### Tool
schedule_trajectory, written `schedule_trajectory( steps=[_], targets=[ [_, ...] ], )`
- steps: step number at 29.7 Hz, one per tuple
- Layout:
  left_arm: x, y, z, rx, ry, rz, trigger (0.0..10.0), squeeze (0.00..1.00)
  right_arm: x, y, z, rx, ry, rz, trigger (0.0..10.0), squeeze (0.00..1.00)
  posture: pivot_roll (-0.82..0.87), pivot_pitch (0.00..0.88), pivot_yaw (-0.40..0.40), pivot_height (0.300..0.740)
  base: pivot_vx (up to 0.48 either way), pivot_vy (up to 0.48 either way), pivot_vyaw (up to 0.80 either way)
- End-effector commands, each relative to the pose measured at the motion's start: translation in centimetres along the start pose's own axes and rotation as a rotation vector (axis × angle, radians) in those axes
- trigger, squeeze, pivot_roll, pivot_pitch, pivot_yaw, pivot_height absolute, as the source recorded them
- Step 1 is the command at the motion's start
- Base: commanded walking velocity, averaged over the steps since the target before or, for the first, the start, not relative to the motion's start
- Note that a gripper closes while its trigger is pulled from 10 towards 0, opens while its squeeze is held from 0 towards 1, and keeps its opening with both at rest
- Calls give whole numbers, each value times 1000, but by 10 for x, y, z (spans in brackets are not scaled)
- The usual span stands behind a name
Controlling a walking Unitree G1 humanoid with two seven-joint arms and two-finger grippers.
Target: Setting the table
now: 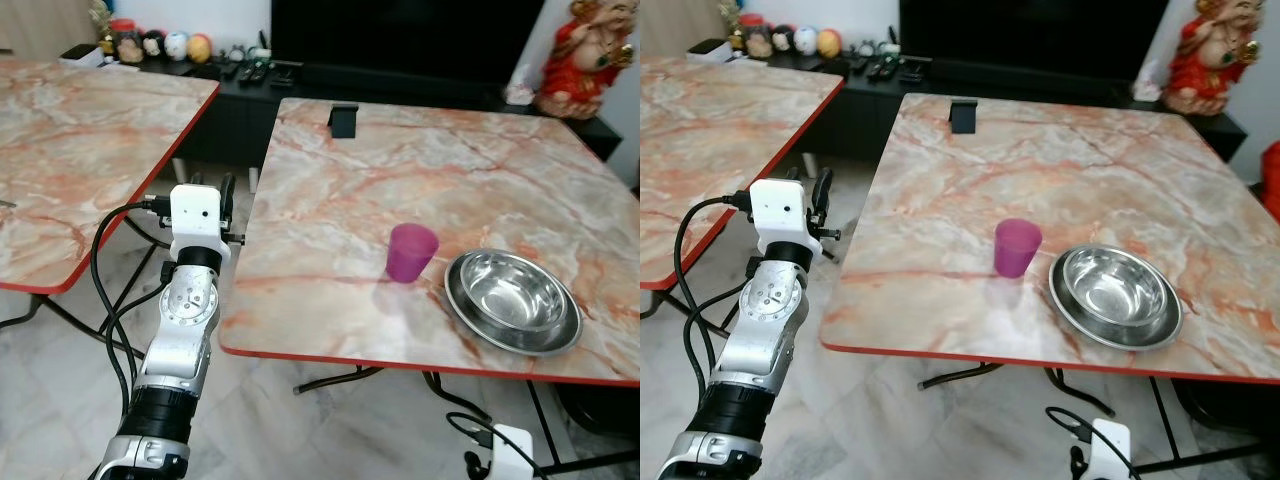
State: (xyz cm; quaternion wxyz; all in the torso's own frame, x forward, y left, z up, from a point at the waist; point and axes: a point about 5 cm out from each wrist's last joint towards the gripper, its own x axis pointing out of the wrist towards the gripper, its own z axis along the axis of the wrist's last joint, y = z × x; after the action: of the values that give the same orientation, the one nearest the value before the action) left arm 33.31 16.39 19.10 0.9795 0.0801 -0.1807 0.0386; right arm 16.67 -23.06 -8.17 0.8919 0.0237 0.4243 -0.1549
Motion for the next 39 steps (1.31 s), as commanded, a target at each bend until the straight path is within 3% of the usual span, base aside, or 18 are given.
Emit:
schedule_trajectory(
  steps=[1, 14, 35, 39],
  targets=[
    [2, -2, 7, 6, -22, -3, 10000, 0, 0, -2, 2, -8, -1, -6, 10000, 0, 128, 0, -88, 707, 0, 304, 0],
    [-2, -5, 4, 3, -10, -17, 10000, 0, 0, -3, 0, -33, 7, -12, 10000, 0, 132, 0, -90, 707, 0, 301, 0],
    [-1, 8, 5, 30, -10, 12, 10000, 0, -1, -2, -3, -54, 16, 0, 10000, 0, 150, 0, -92, 707, 0, 0, 0],
    [1, 7, 6, 31, -13, 11, 10000, 0, 0, -2, -2, -51, 13, 1, 10000, 0, 146, 0, -91, 707, 0, 480, 0]
  ],
)
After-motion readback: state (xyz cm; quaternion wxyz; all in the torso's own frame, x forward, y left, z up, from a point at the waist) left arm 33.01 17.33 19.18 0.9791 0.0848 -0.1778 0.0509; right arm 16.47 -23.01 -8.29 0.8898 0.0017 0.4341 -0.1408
